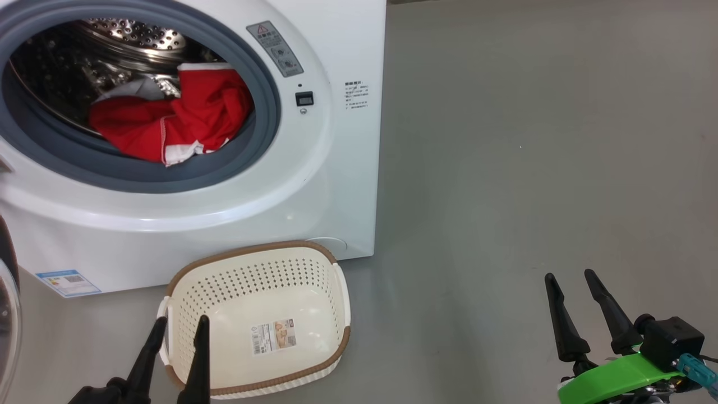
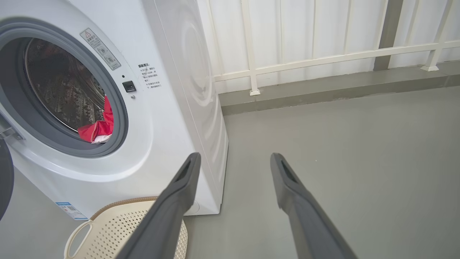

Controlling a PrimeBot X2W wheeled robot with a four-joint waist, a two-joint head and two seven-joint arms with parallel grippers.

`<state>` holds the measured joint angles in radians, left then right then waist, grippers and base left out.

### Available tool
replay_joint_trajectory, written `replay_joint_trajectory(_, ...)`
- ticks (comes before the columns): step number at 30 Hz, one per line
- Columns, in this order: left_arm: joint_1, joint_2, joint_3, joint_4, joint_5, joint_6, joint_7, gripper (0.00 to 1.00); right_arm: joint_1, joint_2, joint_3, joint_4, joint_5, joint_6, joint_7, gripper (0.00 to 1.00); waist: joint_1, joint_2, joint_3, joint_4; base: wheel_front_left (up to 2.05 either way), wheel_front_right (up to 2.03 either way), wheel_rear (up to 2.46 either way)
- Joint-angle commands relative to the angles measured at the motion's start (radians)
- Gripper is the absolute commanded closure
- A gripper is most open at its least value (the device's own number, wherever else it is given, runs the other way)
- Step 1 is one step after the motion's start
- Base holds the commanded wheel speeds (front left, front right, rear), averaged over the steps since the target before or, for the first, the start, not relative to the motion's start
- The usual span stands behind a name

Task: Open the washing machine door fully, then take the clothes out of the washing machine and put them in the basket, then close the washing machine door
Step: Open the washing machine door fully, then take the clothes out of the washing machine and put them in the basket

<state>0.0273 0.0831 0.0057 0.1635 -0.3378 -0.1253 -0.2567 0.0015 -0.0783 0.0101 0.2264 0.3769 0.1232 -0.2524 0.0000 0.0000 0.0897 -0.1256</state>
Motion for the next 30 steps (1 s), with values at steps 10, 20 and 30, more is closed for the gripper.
replay_joint_trajectory(10,-0.02,0.013,0.046,-0.03,-0.018,-0.005,-0.005,0.0,-0.01,-0.003,0.009,-0.033,0.003,0.008,-0.009,0.0,0.0,0.0,0.004,0.012,0.0,0.0,0.0)
replay_joint_trajectory(20,-0.028,0.013,0.055,-0.03,-0.044,-0.005,-0.005,0.0,-0.019,0.002,0.013,-0.033,0.001,0.008,-0.009,0.0,0.0,0.0,0.011,0.015,0.05,-0.08,0.03)
replay_joint_trajectory(30,-0.044,0.017,0.053,-0.031,-0.051,-0.005,-0.005,0.0,-0.026,0.008,0.014,-0.033,0.003,0.008,-0.009,0.0,0.0,0.0,0.025,0.024,1.01,-1.22,0.21)
